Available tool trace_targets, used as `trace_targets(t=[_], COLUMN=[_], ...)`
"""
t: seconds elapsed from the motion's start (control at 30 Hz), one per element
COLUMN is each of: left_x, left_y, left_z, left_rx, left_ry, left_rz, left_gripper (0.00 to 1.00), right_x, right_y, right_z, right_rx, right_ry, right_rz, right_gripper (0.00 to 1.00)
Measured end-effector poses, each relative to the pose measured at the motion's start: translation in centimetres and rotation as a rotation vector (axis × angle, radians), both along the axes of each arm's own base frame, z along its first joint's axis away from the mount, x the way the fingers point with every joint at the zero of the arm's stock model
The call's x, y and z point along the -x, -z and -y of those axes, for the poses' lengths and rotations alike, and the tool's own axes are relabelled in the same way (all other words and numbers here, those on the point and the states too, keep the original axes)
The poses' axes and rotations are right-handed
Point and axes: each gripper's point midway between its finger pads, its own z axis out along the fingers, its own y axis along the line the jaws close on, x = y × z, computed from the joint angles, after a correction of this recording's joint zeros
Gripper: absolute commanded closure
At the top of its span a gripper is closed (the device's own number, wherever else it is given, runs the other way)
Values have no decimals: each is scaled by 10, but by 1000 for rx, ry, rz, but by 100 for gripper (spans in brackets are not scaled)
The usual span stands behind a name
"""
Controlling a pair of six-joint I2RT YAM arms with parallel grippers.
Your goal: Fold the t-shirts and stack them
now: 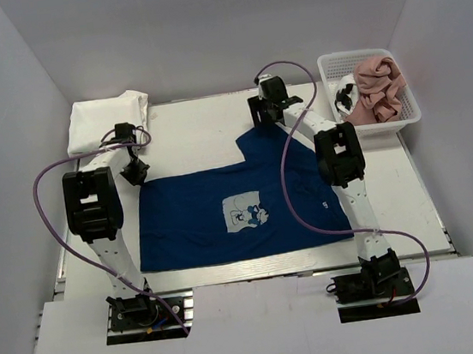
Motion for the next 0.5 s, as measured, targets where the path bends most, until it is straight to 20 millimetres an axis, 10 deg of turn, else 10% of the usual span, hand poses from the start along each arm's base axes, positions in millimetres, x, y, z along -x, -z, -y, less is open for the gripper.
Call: trace_targets(t=[0.27,0.5], left_x=[0,2], left_y=[-1,-2], left_z=[0,2], left_rx=[0,11], left_ry=[0,6], left_rz=[1,2], left_gripper=[100,100], right_x=[5,24], right_y=[2,-1], right_z=[3,3], right_rx=[-27,-18], right_ry=[20,-9], right_rz=[13,9], right_gripper=[100,100])
